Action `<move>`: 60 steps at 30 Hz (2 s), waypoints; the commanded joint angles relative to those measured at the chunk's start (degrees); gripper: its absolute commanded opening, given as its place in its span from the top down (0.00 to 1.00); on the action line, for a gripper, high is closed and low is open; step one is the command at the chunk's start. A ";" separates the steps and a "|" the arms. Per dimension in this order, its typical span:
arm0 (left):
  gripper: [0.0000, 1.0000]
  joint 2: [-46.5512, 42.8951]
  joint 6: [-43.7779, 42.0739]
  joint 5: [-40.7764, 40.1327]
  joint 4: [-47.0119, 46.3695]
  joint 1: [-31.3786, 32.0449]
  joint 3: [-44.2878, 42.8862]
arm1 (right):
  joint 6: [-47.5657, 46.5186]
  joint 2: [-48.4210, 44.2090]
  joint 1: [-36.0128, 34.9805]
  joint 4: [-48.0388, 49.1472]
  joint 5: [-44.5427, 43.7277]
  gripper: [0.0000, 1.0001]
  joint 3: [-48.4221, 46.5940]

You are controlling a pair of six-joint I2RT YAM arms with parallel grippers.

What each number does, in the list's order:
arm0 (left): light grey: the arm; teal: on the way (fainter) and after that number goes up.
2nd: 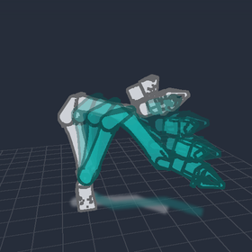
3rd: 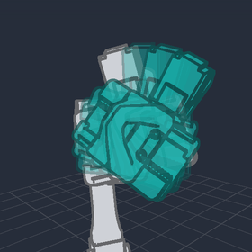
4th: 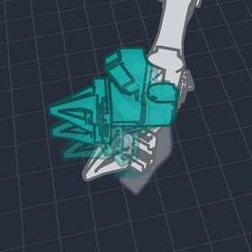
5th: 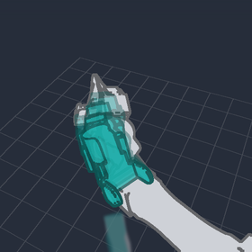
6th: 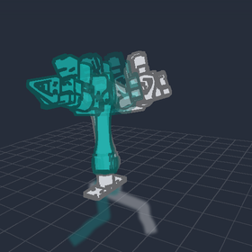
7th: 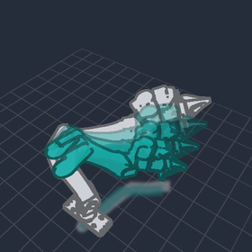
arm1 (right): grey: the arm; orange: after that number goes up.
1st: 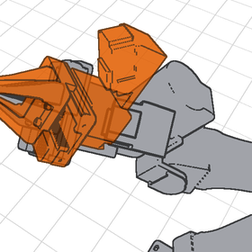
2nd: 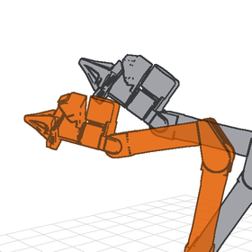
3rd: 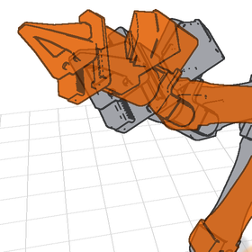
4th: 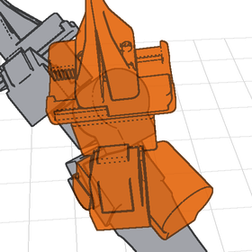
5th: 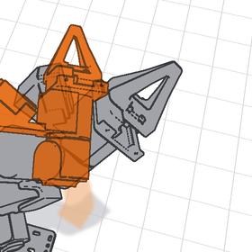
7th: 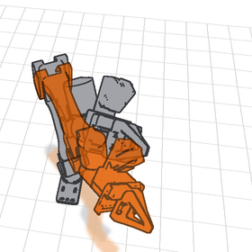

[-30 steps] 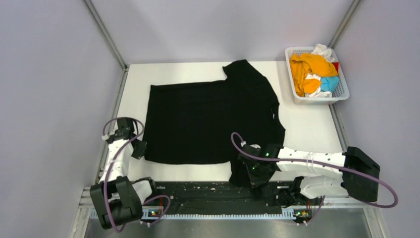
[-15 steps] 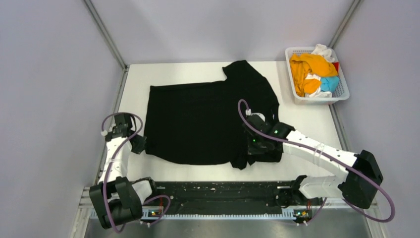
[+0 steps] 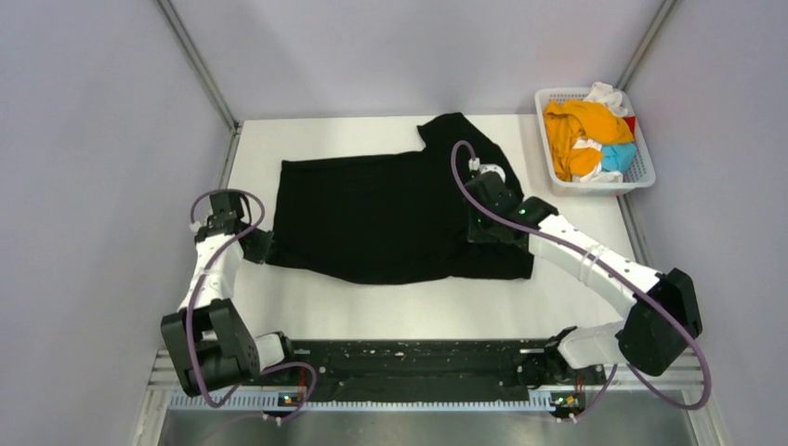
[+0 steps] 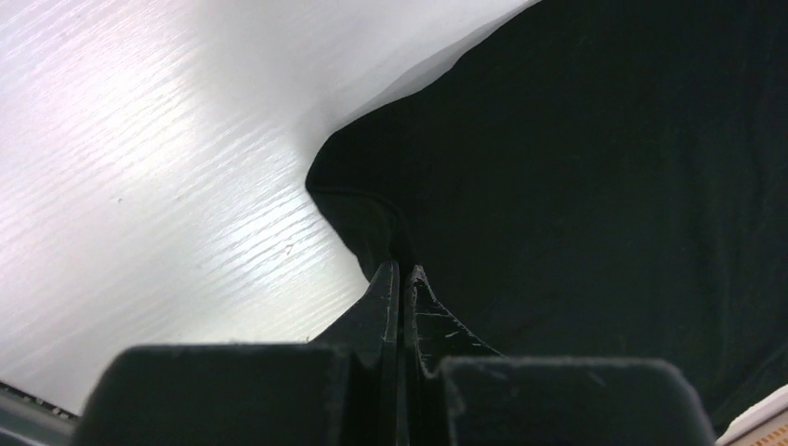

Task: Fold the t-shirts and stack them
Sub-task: Fold the flattened tshirt in 1/3 of the way

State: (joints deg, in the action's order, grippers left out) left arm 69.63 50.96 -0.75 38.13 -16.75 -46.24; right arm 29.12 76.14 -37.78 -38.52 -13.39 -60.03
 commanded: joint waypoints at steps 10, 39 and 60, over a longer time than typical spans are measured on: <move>1.00 8.67 -0.26 2.63 -6.29 0.14 -7.33 | -7.62 5.88 5.52 2.32 -1.75 1.00 -10.78; 0.57 24.02 0.72 -2.37 -8.88 1.12 -17.13 | -18.61 34.73 14.24 0.49 1.18 0.91 -36.03; 0.01 23.17 -5.68 2.17 -6.75 14.87 -20.07 | -7.24 25.32 14.95 18.55 21.38 0.01 -14.94</move>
State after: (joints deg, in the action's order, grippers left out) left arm 90.52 47.62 -0.69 31.40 -3.99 -66.76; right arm 18.24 99.20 -23.07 -26.22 -1.02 -76.51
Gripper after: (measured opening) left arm 0.986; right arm 0.985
